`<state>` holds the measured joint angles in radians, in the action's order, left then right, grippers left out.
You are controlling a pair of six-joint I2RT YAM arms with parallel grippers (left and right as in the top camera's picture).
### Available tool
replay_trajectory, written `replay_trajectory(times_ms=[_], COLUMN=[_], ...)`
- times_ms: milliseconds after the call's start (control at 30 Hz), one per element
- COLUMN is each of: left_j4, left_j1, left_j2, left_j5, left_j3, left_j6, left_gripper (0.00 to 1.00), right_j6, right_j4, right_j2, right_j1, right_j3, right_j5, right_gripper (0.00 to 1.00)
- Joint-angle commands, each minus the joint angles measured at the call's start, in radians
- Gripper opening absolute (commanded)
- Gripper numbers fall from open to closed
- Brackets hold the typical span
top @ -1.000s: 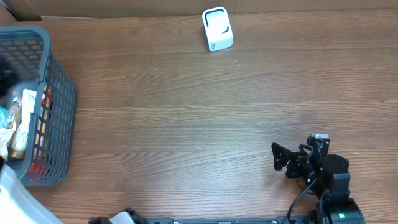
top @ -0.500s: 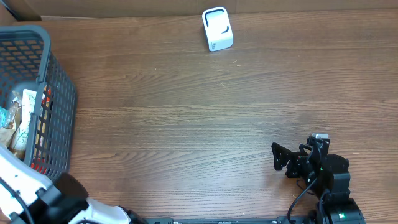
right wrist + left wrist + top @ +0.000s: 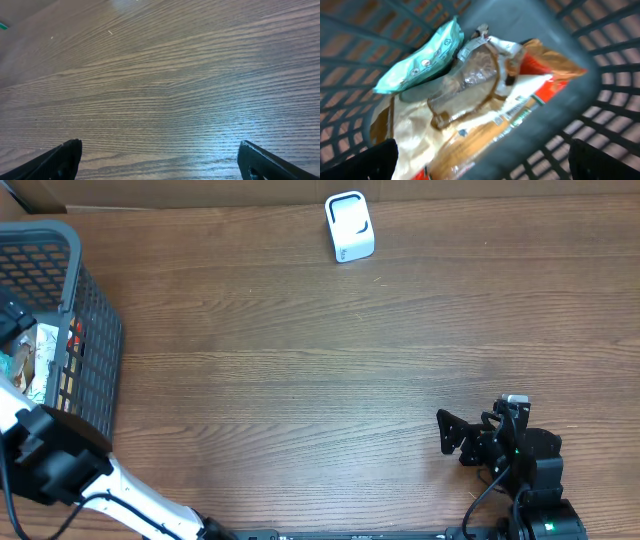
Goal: Scan the item barcode
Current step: 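Reach into the basket and grasp the brown-and-white snack bag with left gripper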
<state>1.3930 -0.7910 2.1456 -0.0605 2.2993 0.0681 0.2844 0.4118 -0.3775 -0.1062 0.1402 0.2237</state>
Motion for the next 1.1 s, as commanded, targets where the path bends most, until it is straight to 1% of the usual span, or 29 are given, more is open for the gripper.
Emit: replay_trajectory(times_ms=[0, 233, 533, 600, 700, 800, 967, 1067], left_j4=[-0.011, -0.023, -0.048, -0.047, -0.046, -0.042, -0.036, -0.036], left_j1=[-0.028, -0.029, -0.029, -0.03, -0.04, -0.048, -0.058, -0.064], left_j2=[0.064, 0.151, 0.18, 0.183, 0.183, 0.183, 0.183, 0.183], left_j5=[0.037, 0.031, 0.054, 0.053, 0.055, 0.087, 0.232, 0.278], left_j3=[0.009, 0.009, 0.009, 0.009, 0.009, 0.009, 0.009, 0.006], left_j6=[-0.085, -0.118, -0.156, -0.169, -0.177, -0.187, -0.313, -0.338], left_gripper=[1.0, 1.0, 1.0, 0.98, 0.97, 0.97, 0.96, 0.97], right_j6=[0.0, 0.0, 0.0, 0.0, 0.0, 0.0, 0.0, 0.0], right_j4=[-0.004, -0.005, -0.005, -0.005, -0.004, -0.004, -0.004, -0.004], right_j2=[0.008, 0.008, 0.008, 0.008, 0.008, 0.008, 0.008, 0.008], right_j1=[-0.005, -0.005, -0.005, -0.005, -0.005, -0.005, -0.005, -0.005], right_j3=[-0.003, -0.003, -0.003, -0.003, -0.003, -0.003, -0.003, -0.003], right_j5=[-0.006, -0.006, -0.005, -0.005, -0.006, -0.006, -0.006, -0.006], right_gripper=[1.0, 1.0, 1.0, 1.0, 1.0, 1.0, 1.0, 1.0])
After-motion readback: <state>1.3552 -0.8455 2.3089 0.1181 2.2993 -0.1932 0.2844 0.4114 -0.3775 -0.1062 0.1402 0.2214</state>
